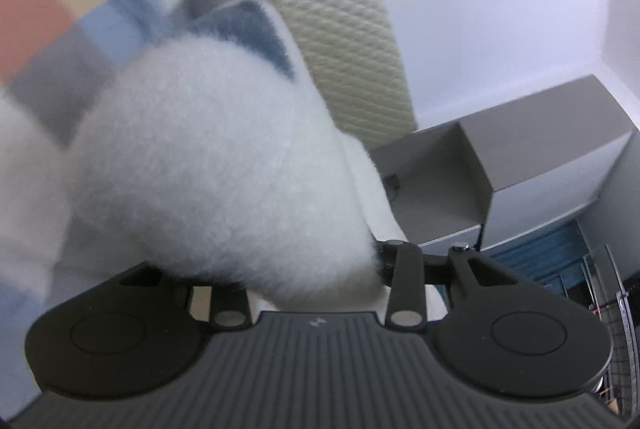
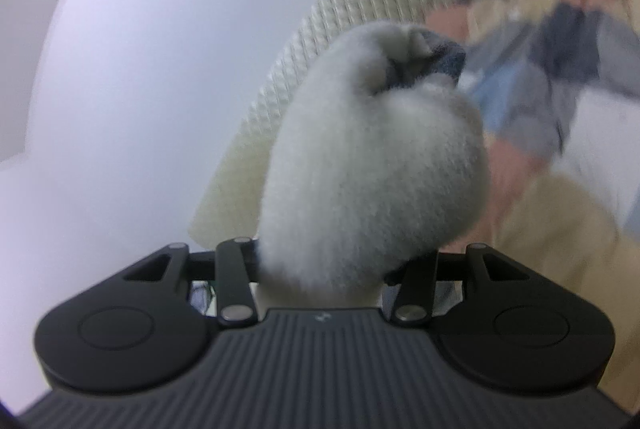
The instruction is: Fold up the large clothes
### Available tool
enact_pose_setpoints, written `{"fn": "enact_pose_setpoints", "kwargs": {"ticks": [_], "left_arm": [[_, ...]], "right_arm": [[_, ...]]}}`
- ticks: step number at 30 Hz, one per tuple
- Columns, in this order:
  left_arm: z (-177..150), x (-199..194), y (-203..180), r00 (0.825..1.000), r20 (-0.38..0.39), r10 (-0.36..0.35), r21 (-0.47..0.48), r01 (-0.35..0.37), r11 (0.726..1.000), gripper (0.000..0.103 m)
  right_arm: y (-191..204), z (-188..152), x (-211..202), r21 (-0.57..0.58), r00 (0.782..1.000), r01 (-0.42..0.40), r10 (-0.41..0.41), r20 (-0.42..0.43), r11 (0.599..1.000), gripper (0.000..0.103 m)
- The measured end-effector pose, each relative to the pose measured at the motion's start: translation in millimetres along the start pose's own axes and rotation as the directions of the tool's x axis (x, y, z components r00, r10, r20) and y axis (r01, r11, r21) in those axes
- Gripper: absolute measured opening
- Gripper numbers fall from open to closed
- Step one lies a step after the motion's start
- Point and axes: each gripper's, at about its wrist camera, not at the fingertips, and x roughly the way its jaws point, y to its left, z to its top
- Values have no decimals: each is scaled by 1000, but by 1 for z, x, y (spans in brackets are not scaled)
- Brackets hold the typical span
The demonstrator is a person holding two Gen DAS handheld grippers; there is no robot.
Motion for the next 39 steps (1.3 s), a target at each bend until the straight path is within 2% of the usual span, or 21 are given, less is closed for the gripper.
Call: {"fn": "enact_pose_setpoints", "kwargs": {"ticks": [3,8,13,19,25,29,32,39], "left_arm": [[10,34,-18,1000,-14,-8,22,8,1000,43],[17,94,-19,999,-28,16,22,-15,1000,43],[15,150,14,998,-37,48,1,-48,999,43],[6,198,74,992,-74,101,15,-100,995,43],[-3,224,130,982,-101,161,13,-161,987,43],[-11,230,156,978,-120,173,18,-172,985,43],[-14,230,164,973,-135,188,48,-183,982,43],[-23,228,174,960,-158,233,88,-221,971,43]], "right_arm": [[-6,23,12,3,1000,3,-3,26,1000,51],[-32,52,41,28,997,42,-43,58,999,51],[-78,55,67,50,994,97,-100,55,994,51],[-141,32,82,105,989,143,-146,27,984,51],[-191,6,96,150,983,183,-183,-12,972,51],[-213,-12,95,172,982,189,-188,-22,967,51],[-224,-23,92,187,983,182,-180,-29,965,51],[-235,-42,88,214,972,234,-226,-65,948,54]]}}
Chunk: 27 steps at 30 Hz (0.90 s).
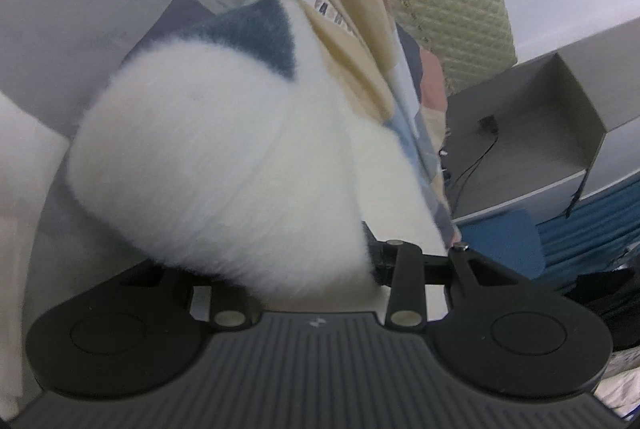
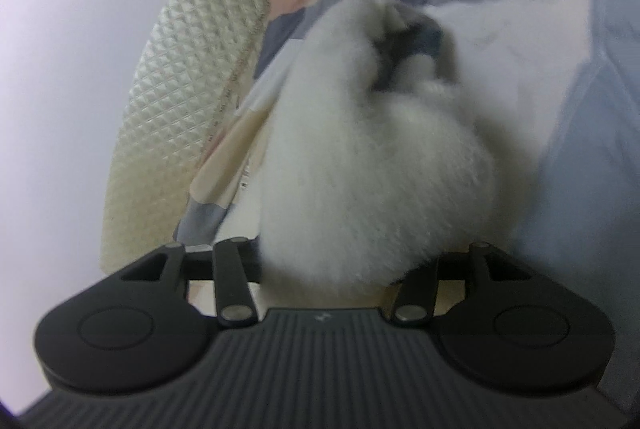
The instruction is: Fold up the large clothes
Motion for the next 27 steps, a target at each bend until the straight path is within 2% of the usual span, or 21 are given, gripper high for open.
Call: {"fn": "enact_pose_setpoints", "kwargs": {"ticks": [6,8,11,15,18,22,27], "left_arm": [[-4,-9,-3,1000,-22,15,-15,-16,1000,47],[-4,-13,-7,998,-43,36,-13,-37,999,58],[-11,-26,-17,996,-59,64,51,-61,997,72],[-22,-55,-36,992,-26,126,172,-119,978,73],[-24,-81,-52,990,-5,138,216,-133,967,73],[-24,-125,-83,989,48,137,280,-145,949,73],[-30,-182,-126,988,107,113,365,-145,920,73]], "right_arm": [[2,-2,-6,51,1000,14,-14,-4,999,59],[4,-3,-9,70,999,47,-45,-23,996,61],[12,-9,-25,71,996,87,-86,-23,994,60],[20,-15,-54,100,990,138,-138,-12,985,60],[36,-16,-78,60,989,148,-148,6,987,60],[74,-18,-113,-9,992,118,-118,34,993,60],[124,-26,-151,-84,997,44,-39,64,996,60]]}}
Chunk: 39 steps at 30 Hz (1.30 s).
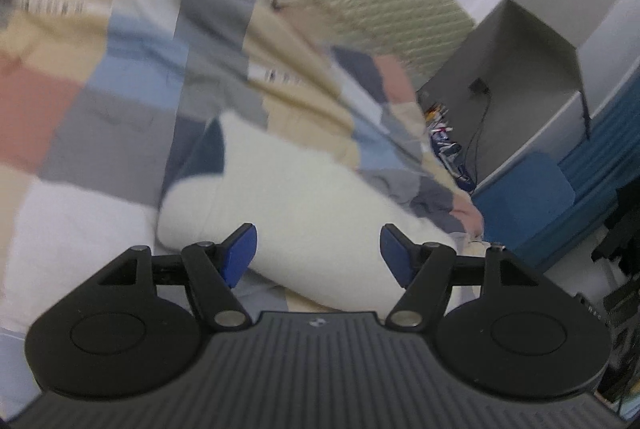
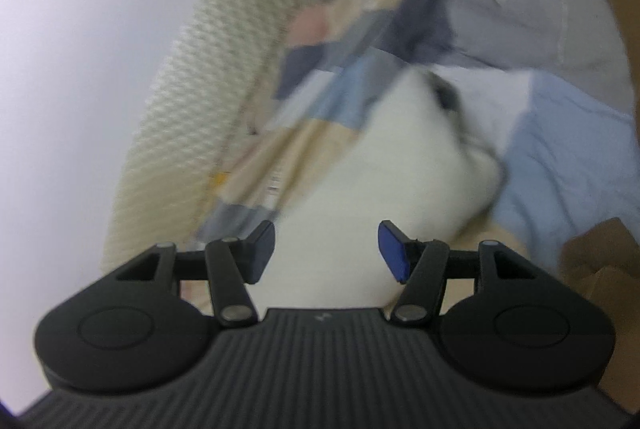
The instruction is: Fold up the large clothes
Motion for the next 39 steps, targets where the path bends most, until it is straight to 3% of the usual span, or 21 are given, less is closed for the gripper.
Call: {"fn": "enact_pose_setpoints", "kwargs": {"ticks": [8,17,23,30,35,39], "left_arm": [[-11,-88,-42,996,81,31,198,-47,979,73],[-55,-141,-56,984,169,59,352,-116,929,73],[-90,-150,-57,977,196,89,428,-166,889,73],[-123,-150,-46,975,213,64,424,-152,893,73],[-139,-151,-42,972,229,56,436,-154,887,73],[-144,-154,-40,971,235,47,435,-148,888,73]], "right_arm": [[70,-25,-56,-187,999,-27,31,21,982,60],[90,-64,-102,-359,999,-22,35,30,933,61],[94,-101,-119,-505,997,23,19,77,863,61],[88,-134,-123,-597,994,23,43,97,802,61],[85,-158,-122,-695,991,87,9,133,713,60],[77,-168,-119,-708,992,99,-9,129,699,61]]}}
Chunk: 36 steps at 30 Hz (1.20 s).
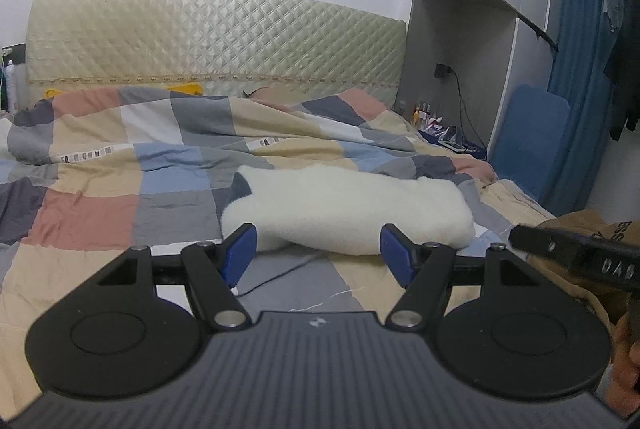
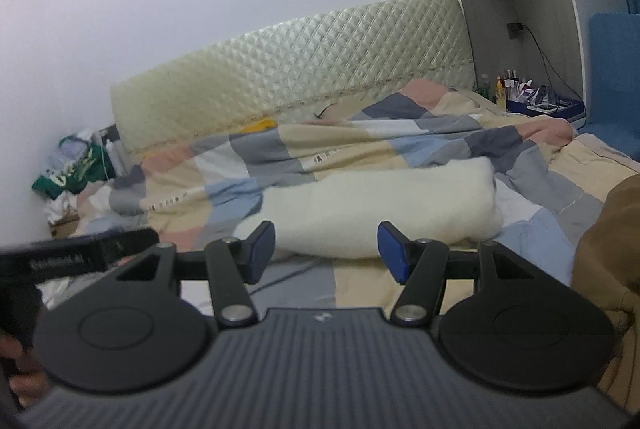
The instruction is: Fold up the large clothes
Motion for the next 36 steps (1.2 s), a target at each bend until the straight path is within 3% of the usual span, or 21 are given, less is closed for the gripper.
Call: {"fn": "enact_pose_setpoints", "kwargs": {"ticks": [23,30,36], "left_arm": [[-32,22,4,996,-57,72,47,-69,997,73],[-33,30,14,995,-77,66,-17,-67,998,73],[-33,29,15,995,-71,75,-14,-76,997,73]], "right_arm": [[-2,-29,11,-26,999,44,-45,-26,999,61],[2,-32,15,-54,998,51,-53,-35,997,61],[3,-32,15,-54,997,62,-64,-33,997,61]]}}
